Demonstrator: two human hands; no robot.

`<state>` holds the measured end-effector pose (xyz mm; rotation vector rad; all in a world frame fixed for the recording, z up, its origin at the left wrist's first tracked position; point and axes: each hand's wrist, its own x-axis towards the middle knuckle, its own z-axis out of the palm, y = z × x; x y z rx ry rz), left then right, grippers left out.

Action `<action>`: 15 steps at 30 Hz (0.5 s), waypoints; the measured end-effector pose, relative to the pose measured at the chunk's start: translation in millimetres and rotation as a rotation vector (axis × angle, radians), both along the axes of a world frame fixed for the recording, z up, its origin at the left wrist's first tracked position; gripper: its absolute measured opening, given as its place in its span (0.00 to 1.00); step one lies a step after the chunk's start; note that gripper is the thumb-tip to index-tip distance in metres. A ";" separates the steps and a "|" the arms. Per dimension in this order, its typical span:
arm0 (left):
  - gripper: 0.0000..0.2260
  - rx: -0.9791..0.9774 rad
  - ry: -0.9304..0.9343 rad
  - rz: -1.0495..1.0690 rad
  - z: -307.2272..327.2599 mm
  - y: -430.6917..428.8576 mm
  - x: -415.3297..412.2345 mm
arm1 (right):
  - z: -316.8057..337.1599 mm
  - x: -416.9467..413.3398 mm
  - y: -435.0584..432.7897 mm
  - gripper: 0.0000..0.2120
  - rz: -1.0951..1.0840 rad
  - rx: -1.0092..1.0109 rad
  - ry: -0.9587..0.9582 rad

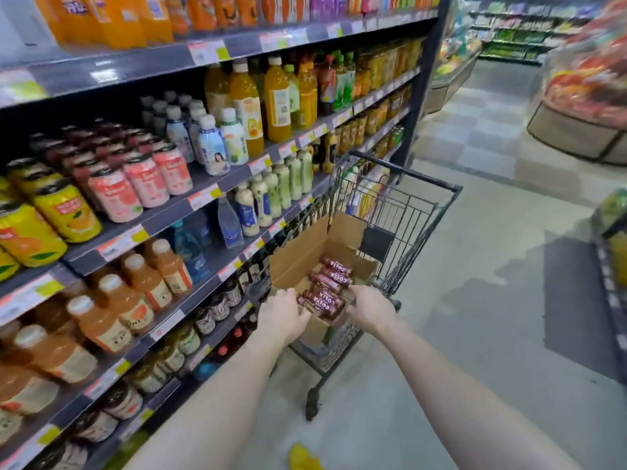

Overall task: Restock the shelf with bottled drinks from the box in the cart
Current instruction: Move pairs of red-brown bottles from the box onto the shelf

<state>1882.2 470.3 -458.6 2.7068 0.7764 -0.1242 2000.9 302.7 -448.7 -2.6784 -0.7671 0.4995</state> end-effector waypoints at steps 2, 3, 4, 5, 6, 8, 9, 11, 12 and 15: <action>0.18 -0.044 0.025 0.027 -10.9 15.4 31.0 | -7.9 31.0 17.8 0.13 0.015 -0.038 0.018; 0.18 -0.064 0.035 0.038 -15.3 23.1 45.5 | -11.9 45.7 26.8 0.14 0.029 -0.061 0.023; 0.18 -0.078 0.046 0.047 -19.4 30.6 58.4 | -15.2 58.9 36.0 0.15 0.049 -0.087 0.026; 0.18 -0.087 0.058 0.051 -23.6 38.0 70.4 | -19.7 71.9 44.4 0.16 0.066 -0.105 0.031; 0.18 -0.097 0.073 0.054 -26.8 45.0 81.4 | -24.9 84.4 52.5 0.17 0.073 -0.120 0.039; 0.18 -0.114 0.096 0.072 -34.9 59.0 101.8 | -35.3 107.4 66.8 0.17 0.073 -0.133 0.053; 0.18 -0.129 0.102 0.090 -38.7 65.0 110.1 | -41.0 117.6 72.5 0.18 0.071 -0.128 0.068; 0.18 -0.167 0.114 0.134 -45.7 75.1 123.8 | -49.1 135.0 83.1 0.21 0.072 -0.115 0.106; 0.19 -0.184 0.118 0.150 -49.3 79.5 129.9 | -52.6 143.4 88.2 0.21 0.078 -0.118 0.124; 0.22 -0.220 0.136 0.201 -63.0 92.4 150.0 | -64.9 170.8 101.9 0.21 0.102 -0.126 0.186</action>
